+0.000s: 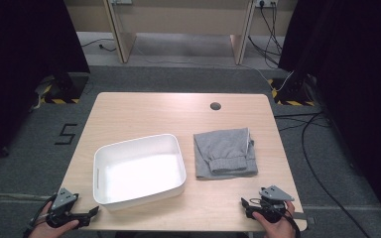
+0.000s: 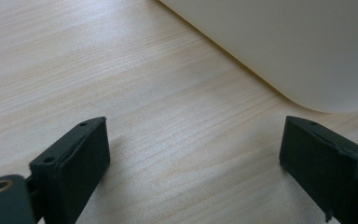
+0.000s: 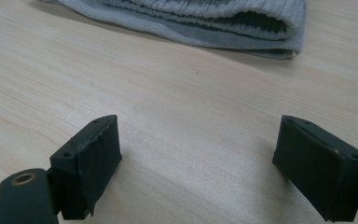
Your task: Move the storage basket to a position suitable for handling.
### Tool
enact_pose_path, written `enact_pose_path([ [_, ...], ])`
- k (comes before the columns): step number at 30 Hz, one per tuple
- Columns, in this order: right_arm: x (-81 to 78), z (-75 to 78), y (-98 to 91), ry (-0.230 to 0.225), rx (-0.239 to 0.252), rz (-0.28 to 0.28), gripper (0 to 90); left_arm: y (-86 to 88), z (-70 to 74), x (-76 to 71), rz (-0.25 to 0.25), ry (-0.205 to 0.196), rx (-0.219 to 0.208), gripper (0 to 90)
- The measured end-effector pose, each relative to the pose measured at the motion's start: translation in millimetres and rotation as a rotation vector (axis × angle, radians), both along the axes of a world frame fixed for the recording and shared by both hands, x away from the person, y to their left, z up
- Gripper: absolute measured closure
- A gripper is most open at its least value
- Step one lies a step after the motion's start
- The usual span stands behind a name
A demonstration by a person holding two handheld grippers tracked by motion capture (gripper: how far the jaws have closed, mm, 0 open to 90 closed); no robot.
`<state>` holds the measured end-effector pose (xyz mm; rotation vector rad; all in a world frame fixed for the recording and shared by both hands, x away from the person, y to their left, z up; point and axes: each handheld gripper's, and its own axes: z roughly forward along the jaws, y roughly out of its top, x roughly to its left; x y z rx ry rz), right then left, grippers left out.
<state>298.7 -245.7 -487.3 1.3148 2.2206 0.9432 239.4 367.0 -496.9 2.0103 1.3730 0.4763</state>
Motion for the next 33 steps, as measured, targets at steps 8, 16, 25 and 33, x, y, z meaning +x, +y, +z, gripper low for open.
enact_pose_path([
  [8, 1.0, 0.4, -1.0, -0.011, 0.01, 0.003, 21.6, 0.1, 0.4, 0.2, -0.004, 0.003, 0.0, 7.7],
  [16, 0.4, 2.9, 4.9, -0.04, 0.011, 0.032, 22.1, -0.1, 1.9, -1.9, -0.011, -0.01, -0.012, 15.4],
  [25, 1.2, -0.3, 7.9, -0.03, 0.004, 0.051, 22.4, -7.2, 9.3, -6.7, -0.046, -0.057, -0.011, 15.2],
  [33, 0.8, -0.2, 10.6, -0.026, 0.005, 0.07, 23.1, -18.3, 12.2, -12.6, -0.151, -0.101, 0.052, 15.4],
])
